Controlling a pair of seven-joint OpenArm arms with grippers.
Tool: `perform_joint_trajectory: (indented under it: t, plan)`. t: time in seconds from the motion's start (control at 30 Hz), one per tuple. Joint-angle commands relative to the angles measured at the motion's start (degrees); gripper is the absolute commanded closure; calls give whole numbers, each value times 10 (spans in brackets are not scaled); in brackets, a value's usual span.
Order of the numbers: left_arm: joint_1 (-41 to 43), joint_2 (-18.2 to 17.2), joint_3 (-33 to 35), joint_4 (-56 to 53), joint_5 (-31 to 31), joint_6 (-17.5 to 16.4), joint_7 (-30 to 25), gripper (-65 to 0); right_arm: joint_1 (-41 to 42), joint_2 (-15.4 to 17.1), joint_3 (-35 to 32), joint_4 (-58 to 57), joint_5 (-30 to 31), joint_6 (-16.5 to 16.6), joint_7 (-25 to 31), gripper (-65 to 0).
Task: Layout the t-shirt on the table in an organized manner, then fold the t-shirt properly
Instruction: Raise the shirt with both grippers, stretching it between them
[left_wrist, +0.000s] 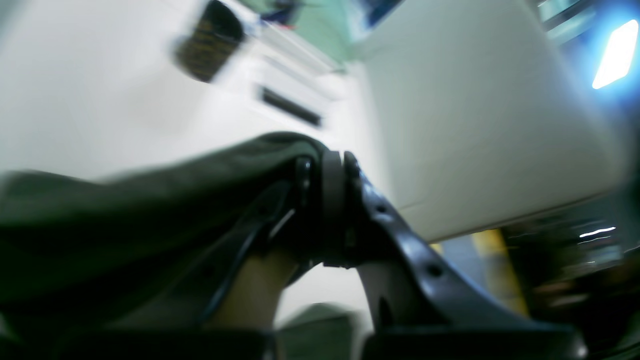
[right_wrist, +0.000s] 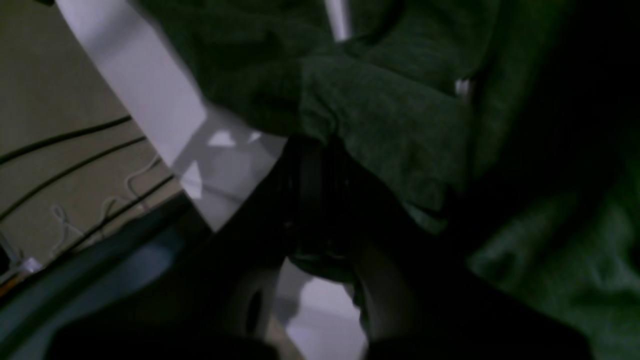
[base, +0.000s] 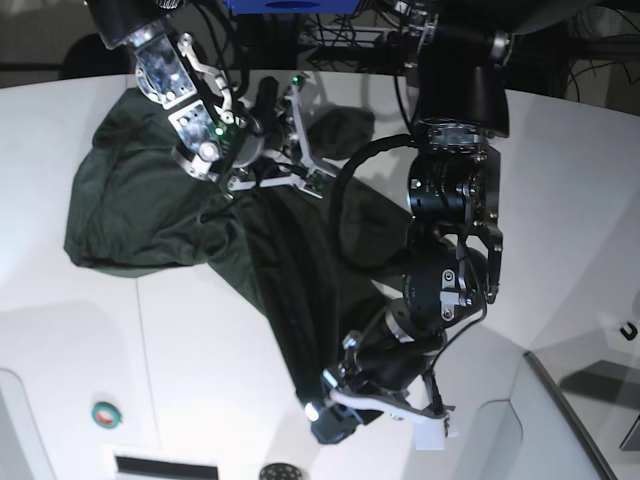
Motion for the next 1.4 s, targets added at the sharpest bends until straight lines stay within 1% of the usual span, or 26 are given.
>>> perform_joint_trajectory:
  t: [0.0,0.07,0.1,0.13,0.2,0.23,0.3,0.33,0.4,0.47,0.53,0.63,0.77,0.8,0.87,0.97,1.0,1.07,1.17,1.27,1.37]
  plan:
    - [-6,19,-9,13,-22,-9,-12,0,12,-8,1,0,3,2,5,-77]
    - [2,39,-12,23,-58,-10,-13,0,16,-12,3,-4,3,2,4,-201]
    - [4,40,-7,32,-75,-10,-13,0,16,-12,3,2,3,2,4,-251]
    - [10,40,3,43,-90,-10,-13,0,14,-11,4,19,3,2,1,-281]
    - [18,40,30,67,-111,-10,-22,0,4,-9,10,64,2,0,-22,-282]
    - [25,40,43,80,-116,-10,-30,0,-2,-7,31,94,2,0,-37,-282]
    - [42,40,70,105,-118,-13,-44,0,-18,0,76,149,2,0,-49,-282]
    - [50,40,82,120,-118,-22,-46,0,-21,1,96,171,2,0,-50,-282]
    - [68,40,98,145,-118,-55,-46,0,-20,2,123,187,2,0,-52,-282]
    - [80,40,110,155,-119,-71,-46,0,-8,3,124,184,2,1,-55,-282]
    - [80,40,117,158,-119,-72,-46,0,-5,12,121,174,3,2,-60,-282]
    - [75,38,133,159,-119,-72,-46,0,-8,11,120,172,4,3,-59,-279]
    - [53,27,153,159,-119,-72,-46,0,-18,14,108,174,3,2,-60,-210]
    - [51,27,154,159,-119,-72,-46,0,-27,14,118,177,3,2,-60,-207]
    - [51,22,154,159,-118,-72,-46,0,-49,15,158,191,2,2,-57,-209]
    - [52,-7,154,159,-118,-72,-46,0,-78,15,224,202,2,2,-55,-204]
    - [52,-15,154,159,-118,-72,-46,0,-79,17,245,199,2,2,-55,-204]
    - [51,-29,153,159,-118,-72,-46,0,-81,31,280,178,2,2,-54,-203]
    - [51,-45,147,160,-118,-72,-47,0,-72,54,309,118,2,2,-47,-203]
    - [56,-64,125,160,-118,-72,-47,0,-61,73,319,41,2,2,-8,-203]
    - [58,-101,98,160,-118,-72,-47,0,-41,86,338,-43,2,2,28,-203]
